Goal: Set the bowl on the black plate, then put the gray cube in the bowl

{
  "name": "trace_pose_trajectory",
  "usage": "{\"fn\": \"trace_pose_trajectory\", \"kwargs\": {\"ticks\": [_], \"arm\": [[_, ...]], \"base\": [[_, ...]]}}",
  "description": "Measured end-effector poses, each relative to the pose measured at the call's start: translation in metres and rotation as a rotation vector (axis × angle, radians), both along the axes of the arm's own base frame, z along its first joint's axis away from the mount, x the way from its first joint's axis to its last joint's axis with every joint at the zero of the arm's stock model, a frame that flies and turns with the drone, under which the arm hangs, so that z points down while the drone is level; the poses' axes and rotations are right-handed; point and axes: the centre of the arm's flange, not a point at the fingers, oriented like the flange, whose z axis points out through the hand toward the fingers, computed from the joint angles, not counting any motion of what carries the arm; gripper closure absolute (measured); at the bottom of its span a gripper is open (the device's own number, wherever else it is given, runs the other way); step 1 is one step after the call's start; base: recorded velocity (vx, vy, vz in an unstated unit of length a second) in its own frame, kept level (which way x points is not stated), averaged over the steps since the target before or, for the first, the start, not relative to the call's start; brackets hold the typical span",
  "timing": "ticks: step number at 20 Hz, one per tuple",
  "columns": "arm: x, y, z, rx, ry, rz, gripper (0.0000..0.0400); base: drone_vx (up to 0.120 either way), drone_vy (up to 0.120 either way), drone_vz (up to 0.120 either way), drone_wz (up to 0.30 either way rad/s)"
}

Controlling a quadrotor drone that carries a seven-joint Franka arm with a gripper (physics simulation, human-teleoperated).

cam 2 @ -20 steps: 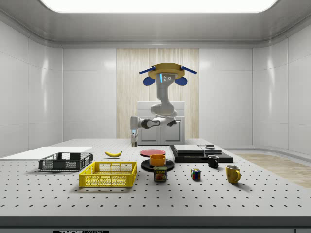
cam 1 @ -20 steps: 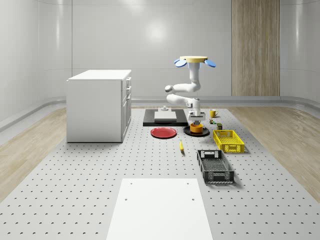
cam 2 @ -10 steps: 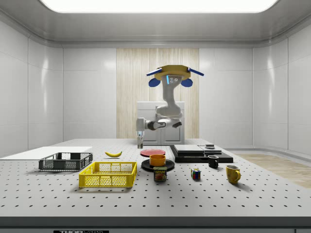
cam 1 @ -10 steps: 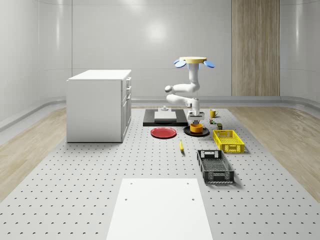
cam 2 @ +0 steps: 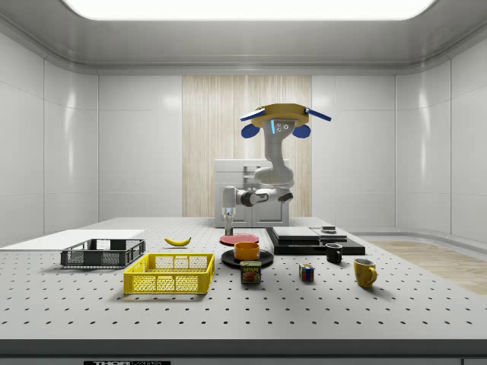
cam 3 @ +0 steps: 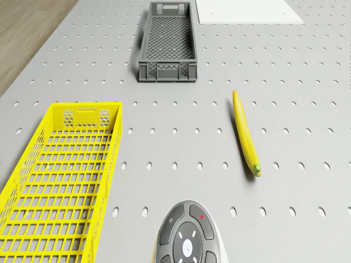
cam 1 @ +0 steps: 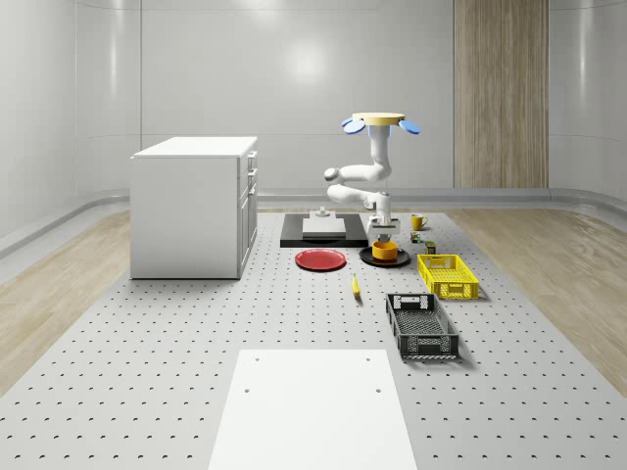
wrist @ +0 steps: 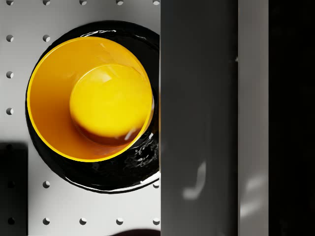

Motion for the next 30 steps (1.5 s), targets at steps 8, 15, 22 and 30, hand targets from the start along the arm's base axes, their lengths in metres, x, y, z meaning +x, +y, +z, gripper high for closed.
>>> {"fn": "trace_pose_trajectory", "kwargs": {"ticks": [8,15,22,30], "arm": [[0.000,0.000,0.000,0.000,0.000,0.000,0.0150],[0.000,0.000,0.000,0.000,0.000,0.000,0.0150],[0.000,0.000,0.016,0.000,0.000,0.000,0.0150],[0.000,0.001,0.048,0.000,0.000,0.000,0.0150]], "base": [[-0.120,0.035,-0.050,0.000],[-0.120,0.051,-0.034,0.000],[0.000,0.000,0.000,0.000],[0.000,0.000,0.000,0.000]]}}
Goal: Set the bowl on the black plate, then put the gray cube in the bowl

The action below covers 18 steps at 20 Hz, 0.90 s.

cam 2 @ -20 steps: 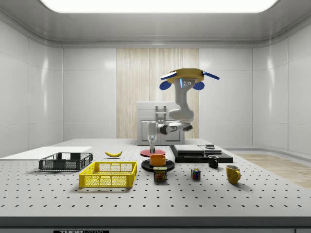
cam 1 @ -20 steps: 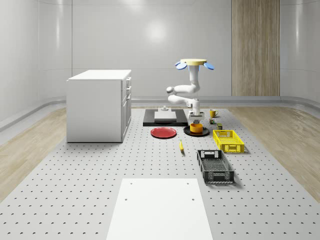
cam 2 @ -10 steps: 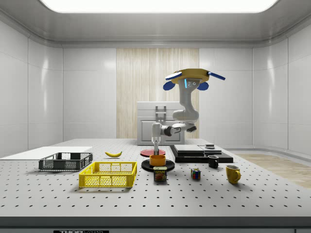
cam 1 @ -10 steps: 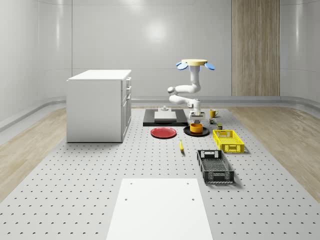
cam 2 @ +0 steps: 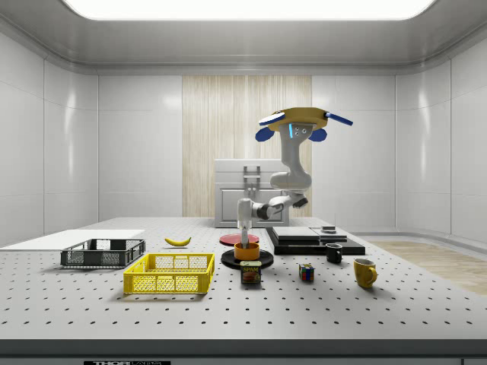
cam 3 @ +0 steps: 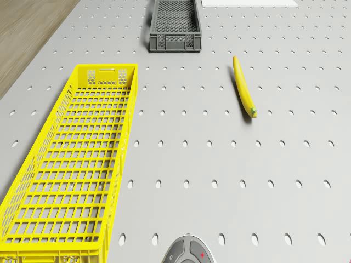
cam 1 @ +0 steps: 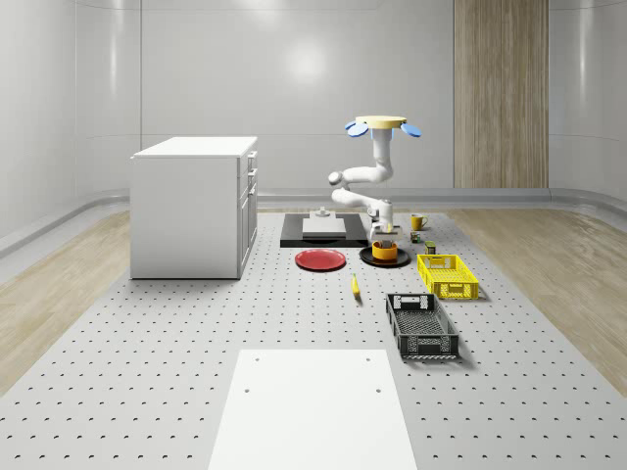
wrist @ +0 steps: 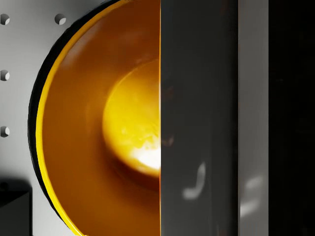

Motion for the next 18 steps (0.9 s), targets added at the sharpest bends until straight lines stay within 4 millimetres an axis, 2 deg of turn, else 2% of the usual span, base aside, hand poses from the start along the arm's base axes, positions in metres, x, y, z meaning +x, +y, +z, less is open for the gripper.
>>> {"fn": "trace_pose_trajectory", "kwargs": {"ticks": [4,5,8,12,18], "arm": [[0.000,0.003,0.013,0.000,0.000,0.000,0.0150],[0.000,0.003,0.016,0.000,0.000,0.000,0.0138],[0.000,0.004,0.020,0.000,0.000,0.000,0.0065],[0.000,0.005,0.011,0.000,0.000,0.000,0.0024],[0.000,0.005,-0.013,0.000,0.000,0.000,0.0005]], "base": [[0.000,0.000,0.000,0.000],[0.000,0.000,0.000,0.000],[0.000,0.000,0.000,0.000],[0.000,0.000,0.000,0.000],[0.000,0.000,0.000,0.000]]}}
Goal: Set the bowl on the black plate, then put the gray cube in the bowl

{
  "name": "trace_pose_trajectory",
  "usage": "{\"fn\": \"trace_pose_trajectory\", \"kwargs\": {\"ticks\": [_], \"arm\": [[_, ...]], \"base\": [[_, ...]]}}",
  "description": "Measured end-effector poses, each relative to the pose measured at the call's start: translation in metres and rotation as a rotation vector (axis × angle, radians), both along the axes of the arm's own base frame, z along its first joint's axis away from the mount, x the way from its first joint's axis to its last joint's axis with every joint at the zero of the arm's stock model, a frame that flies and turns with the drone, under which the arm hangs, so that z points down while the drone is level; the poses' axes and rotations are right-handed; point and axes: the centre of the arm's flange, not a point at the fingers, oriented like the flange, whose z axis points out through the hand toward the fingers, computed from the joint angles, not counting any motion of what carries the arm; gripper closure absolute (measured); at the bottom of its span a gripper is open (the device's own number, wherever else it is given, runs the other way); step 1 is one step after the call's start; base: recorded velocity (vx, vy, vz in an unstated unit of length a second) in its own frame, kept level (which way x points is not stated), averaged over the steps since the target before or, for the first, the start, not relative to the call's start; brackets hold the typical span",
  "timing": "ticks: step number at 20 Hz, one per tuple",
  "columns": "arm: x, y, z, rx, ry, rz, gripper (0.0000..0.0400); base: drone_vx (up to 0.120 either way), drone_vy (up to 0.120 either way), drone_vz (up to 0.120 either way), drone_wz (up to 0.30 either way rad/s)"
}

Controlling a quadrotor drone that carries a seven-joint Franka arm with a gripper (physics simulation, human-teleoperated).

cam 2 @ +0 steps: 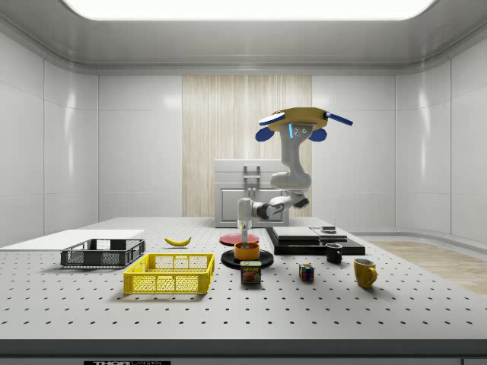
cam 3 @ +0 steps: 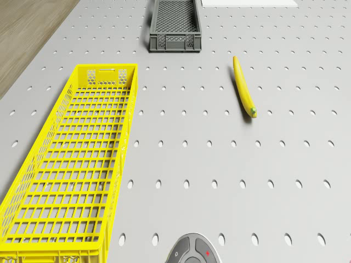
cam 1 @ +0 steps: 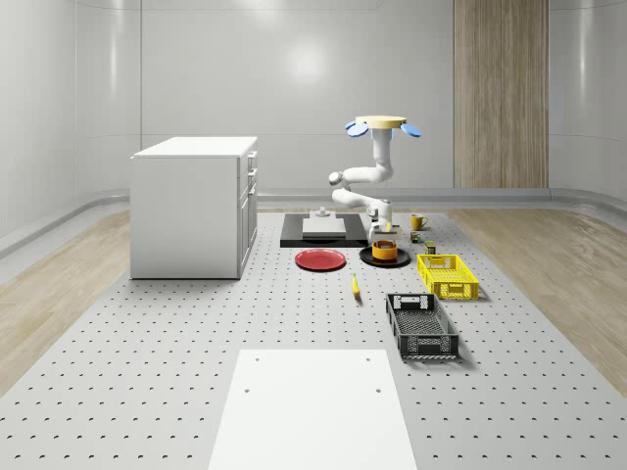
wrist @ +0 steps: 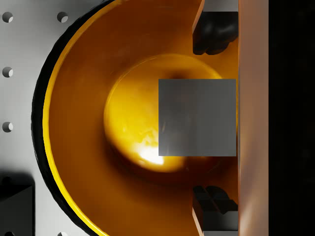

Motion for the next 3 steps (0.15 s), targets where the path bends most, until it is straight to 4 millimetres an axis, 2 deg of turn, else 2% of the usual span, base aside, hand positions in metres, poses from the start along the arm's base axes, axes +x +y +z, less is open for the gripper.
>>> {"fn": "trace_pose_trajectory", "kwargs": {"ticks": [3], "arm": [[0.0000,0.0000,-0.0092,0.000,0.000,0.000,0.0003]], "base": [[0.000,0.000,0.000,0.000]]}}
